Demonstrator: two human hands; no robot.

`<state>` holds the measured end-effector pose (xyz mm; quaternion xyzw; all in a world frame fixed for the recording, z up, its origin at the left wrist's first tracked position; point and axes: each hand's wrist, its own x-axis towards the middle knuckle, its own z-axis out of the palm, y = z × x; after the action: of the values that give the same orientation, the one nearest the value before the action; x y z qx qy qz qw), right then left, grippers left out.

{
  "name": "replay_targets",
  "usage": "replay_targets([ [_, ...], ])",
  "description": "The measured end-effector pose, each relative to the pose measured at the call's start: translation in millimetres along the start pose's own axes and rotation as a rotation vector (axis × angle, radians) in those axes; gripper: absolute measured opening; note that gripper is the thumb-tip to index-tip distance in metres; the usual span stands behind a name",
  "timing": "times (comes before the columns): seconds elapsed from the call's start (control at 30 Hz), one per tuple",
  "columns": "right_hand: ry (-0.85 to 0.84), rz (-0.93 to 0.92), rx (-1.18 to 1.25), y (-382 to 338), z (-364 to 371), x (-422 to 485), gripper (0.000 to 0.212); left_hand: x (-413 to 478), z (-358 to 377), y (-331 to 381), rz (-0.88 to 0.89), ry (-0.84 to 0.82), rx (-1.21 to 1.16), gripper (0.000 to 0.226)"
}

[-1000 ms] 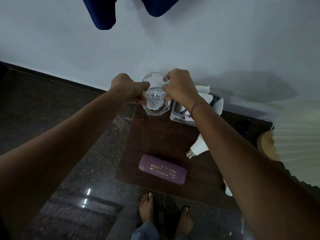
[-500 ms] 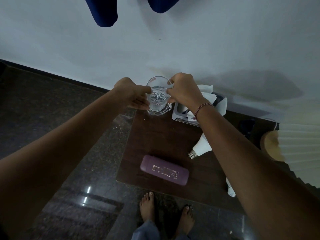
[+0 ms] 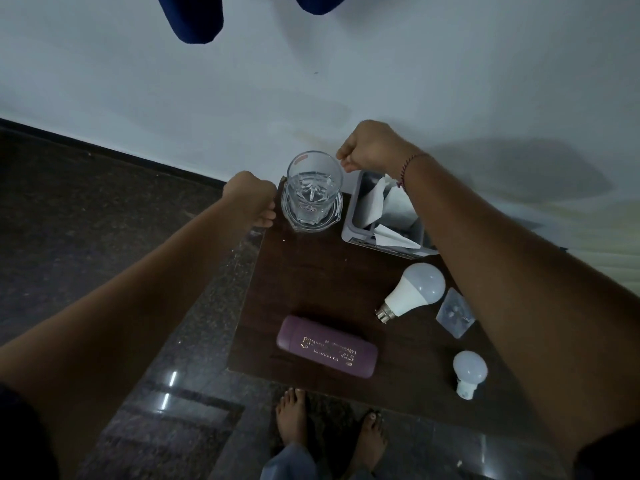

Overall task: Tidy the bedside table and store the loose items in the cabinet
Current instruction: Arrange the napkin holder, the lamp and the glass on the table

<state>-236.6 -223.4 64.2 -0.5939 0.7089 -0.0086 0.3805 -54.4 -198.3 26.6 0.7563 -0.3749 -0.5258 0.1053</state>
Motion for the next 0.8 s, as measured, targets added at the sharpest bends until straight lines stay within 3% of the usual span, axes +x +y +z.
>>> replay_targets([
  [0.23, -0.069, -0.095, -0.229, -15, 8, 15, 0.032, 7, 9, -4, 0.001, -0.014, 0.007, 0.013],
  [0.8, -0.003, -0.116, -0.356, -5, 28, 21, 0.028, 11, 11, -21, 0.065, 0.050, 0.021, 0.017],
])
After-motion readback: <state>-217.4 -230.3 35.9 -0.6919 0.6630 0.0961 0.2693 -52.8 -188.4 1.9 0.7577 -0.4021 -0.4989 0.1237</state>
